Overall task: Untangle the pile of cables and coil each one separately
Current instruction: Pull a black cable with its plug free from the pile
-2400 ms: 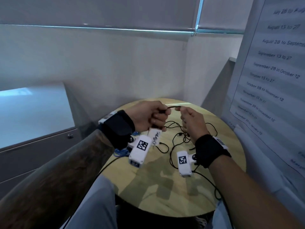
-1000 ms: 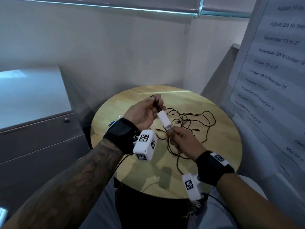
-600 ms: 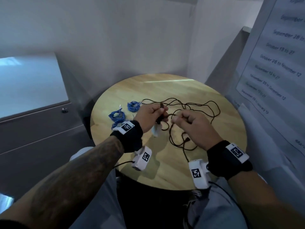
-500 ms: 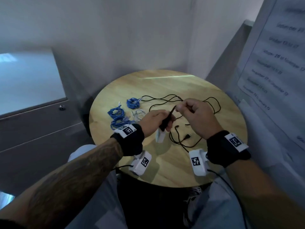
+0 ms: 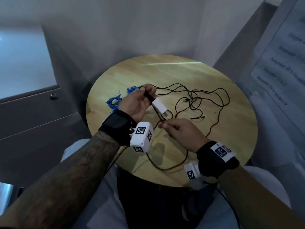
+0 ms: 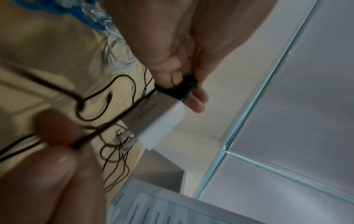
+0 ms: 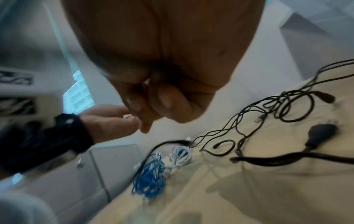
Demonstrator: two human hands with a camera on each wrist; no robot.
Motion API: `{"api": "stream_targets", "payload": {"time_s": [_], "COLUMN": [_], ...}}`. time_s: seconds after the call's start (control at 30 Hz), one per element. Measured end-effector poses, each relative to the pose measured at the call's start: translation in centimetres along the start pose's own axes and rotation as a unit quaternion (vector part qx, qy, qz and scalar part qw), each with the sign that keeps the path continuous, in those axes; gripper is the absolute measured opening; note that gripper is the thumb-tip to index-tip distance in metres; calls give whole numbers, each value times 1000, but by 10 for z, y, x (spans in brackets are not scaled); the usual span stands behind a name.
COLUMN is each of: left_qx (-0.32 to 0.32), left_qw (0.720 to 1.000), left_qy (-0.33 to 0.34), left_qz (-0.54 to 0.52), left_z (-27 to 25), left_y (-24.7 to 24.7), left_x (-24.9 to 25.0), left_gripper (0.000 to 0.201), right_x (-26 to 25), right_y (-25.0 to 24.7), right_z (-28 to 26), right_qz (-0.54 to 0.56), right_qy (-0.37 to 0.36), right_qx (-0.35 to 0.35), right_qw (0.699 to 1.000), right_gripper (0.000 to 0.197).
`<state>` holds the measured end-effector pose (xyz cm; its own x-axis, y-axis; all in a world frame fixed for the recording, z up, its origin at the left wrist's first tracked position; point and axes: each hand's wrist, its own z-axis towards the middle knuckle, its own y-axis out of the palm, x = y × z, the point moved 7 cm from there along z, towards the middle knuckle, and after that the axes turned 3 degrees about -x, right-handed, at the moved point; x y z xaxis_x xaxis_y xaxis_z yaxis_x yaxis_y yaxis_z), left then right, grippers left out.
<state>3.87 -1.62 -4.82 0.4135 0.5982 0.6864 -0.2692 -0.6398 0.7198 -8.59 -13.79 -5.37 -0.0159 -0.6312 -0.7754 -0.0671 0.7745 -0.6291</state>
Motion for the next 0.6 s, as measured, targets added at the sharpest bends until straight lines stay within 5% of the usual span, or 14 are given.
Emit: {"api": "stream_targets", "payload": {"time_s": [0.17, 0.33, 0.47, 0.6], "left_qx": [26, -86, -188, -170], "left_qw": [988, 881, 892, 944], "left_qy": [96, 84, -54, -139], "left_qz": [118, 457, 407, 247], "left_z": [0, -18, -32, -32], "left_y": [-7, 25, 42, 36], "left_x": [7, -15, -48, -49], "left_gripper": [18, 22, 34, 32], "right_x": [-17, -31, -15, 15], "right_y": [-8, -46, -68, -53], "right_z": [-7, -5, 6, 20], "right_qz": [80, 127, 78, 64], "right_qy": [-23, -51, -55, -15], "right_qx": [40, 136, 208, 184], "right_qw": [996, 981, 973, 981], "right_gripper": [22, 18, 15, 16]}}
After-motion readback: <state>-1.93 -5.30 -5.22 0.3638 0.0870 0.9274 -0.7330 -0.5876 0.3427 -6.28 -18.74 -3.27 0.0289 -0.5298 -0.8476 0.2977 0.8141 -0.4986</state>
